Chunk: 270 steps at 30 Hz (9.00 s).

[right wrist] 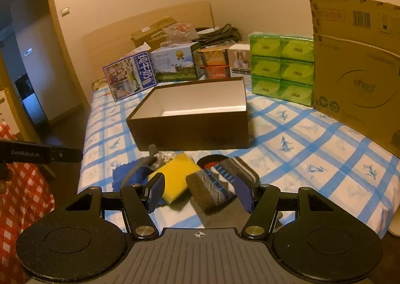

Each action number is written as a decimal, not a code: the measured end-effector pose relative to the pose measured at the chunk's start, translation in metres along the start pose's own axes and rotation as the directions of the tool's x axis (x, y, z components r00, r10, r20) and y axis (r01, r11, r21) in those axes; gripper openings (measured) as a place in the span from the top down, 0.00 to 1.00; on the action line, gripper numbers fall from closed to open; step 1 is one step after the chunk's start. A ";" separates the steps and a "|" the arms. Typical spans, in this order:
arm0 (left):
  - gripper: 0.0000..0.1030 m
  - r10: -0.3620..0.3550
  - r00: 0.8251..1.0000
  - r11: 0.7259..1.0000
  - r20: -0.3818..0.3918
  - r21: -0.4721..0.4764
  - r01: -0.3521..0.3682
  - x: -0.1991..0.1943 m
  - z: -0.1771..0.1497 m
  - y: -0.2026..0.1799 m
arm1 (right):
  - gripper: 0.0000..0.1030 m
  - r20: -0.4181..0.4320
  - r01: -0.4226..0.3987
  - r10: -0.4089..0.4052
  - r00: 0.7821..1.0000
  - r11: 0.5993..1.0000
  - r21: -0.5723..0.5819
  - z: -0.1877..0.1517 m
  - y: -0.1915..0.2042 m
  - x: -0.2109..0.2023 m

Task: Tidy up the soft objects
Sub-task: 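Move both open tools back to the pile of soft items, then close the right tool on the striped grey-blue knit sock, then grasp the yellow sponge with the left tool while the right tool lifts the sock, then carry sponge and sock into the box and open both tools to release, then withdraw both open tools from the box back toward the remaining cloths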

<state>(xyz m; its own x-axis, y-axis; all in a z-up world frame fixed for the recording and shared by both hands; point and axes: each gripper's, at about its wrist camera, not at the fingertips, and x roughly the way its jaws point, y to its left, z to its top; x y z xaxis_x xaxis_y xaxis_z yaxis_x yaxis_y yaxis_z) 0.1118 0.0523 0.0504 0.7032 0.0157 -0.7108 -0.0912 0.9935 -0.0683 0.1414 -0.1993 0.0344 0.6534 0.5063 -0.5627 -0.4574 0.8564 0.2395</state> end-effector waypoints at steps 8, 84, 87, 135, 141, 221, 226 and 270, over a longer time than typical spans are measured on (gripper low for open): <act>0.52 0.005 1.000 1.000 0.006 0.026 -0.006 -0.014 -0.025 -0.008 | 0.40 0.002 -0.001 0.001 1.000 1.000 -0.025 -0.017 0.009 -0.012; 0.31 -0.041 0.989 0.958 -0.144 0.277 0.080 0.206 -0.013 -0.046 | 0.93 -0.064 0.133 -0.132 0.989 0.991 0.009 -0.015 -0.053 0.148; 0.30 -0.019 0.990 0.945 -0.142 0.321 0.064 0.215 -0.012 -0.054 | 0.93 -0.062 0.158 -0.156 0.986 0.987 0.032 -0.013 -0.066 0.142; 0.36 0.014 0.998 0.973 0.054 0.229 -0.026 0.133 0.082 -0.003 | 0.94 0.183 -0.006 0.024 0.983 0.995 -0.095 0.091 -0.029 0.091; 0.36 0.029 0.997 0.976 0.067 0.211 -0.043 0.146 0.123 0.013 | 0.94 0.229 -0.049 0.078 0.970 0.991 -0.128 0.134 -0.022 0.109; 0.29 0.036 0.997 0.999 -0.068 -0.007 -0.037 0.139 0.088 0.083 | 0.27 0.034 -0.022 0.018 0.999 0.993 0.114 0.101 -0.085 0.134; 0.29 0.029 0.997 0.999 -0.070 -0.043 -0.032 0.117 0.067 0.082 | 0.25 0.010 -0.003 0.001 1.000 0.988 0.151 0.080 -0.087 0.109; 0.29 0.029 0.981 0.999 -0.190 -0.037 -0.037 0.091 -0.040 0.031 | 0.24 -0.287 0.108 0.015 0.958 0.908 0.406 -0.067 -0.093 0.067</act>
<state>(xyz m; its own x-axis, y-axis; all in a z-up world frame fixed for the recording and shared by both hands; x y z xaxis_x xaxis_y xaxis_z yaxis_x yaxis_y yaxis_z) 0.1449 0.0797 -0.0441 0.5531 0.0232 -0.8328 -0.1429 0.9874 -0.0674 0.1868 -0.2516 -0.0785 0.4460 0.4686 -0.7625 -0.0999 0.8727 0.4779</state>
